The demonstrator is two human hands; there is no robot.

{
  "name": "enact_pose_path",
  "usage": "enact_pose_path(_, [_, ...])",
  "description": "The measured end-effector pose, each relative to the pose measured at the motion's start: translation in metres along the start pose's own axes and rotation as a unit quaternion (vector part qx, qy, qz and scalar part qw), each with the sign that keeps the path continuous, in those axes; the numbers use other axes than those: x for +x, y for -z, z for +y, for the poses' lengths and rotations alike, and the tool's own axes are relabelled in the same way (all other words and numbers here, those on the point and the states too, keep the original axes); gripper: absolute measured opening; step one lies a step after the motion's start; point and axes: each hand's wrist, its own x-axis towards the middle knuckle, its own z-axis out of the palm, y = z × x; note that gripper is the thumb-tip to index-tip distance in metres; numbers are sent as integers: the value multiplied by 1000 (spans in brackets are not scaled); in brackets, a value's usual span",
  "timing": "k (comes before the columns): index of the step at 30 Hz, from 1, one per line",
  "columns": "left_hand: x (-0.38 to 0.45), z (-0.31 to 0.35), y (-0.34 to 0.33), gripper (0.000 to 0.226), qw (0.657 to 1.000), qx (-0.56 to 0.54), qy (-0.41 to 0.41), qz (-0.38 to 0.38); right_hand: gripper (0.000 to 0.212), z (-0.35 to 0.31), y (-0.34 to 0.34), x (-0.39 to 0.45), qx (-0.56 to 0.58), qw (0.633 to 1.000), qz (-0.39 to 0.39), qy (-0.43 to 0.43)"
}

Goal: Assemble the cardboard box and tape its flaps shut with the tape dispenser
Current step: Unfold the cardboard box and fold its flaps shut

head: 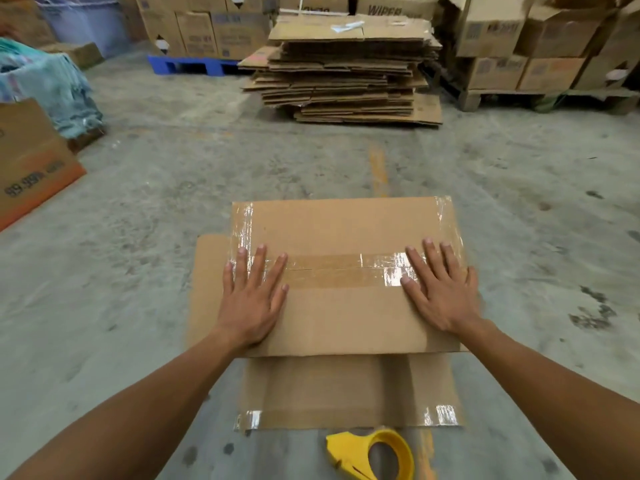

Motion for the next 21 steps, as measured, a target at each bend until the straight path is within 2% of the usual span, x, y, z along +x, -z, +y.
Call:
enact_pose_path(9, [1, -3, -9, 59, 1000, 12, -3, 15, 65, -3, -14, 1, 24, 999, 23, -9])
enact_pose_path(14, [1, -7, -5, 59, 999, 12, -7, 49, 59, -2, -15, 2, 82, 991, 104, -33])
enact_pose_path(18, [11, -10, 1, 60, 997, -4, 21, 75, 58, -5, -20, 8, 52, 992, 95, -57])
enact_pose_path(21, [7, -10, -7, 61, 997, -5, 5, 78, 58, -5, -24, 12, 77, 988, 103, -83])
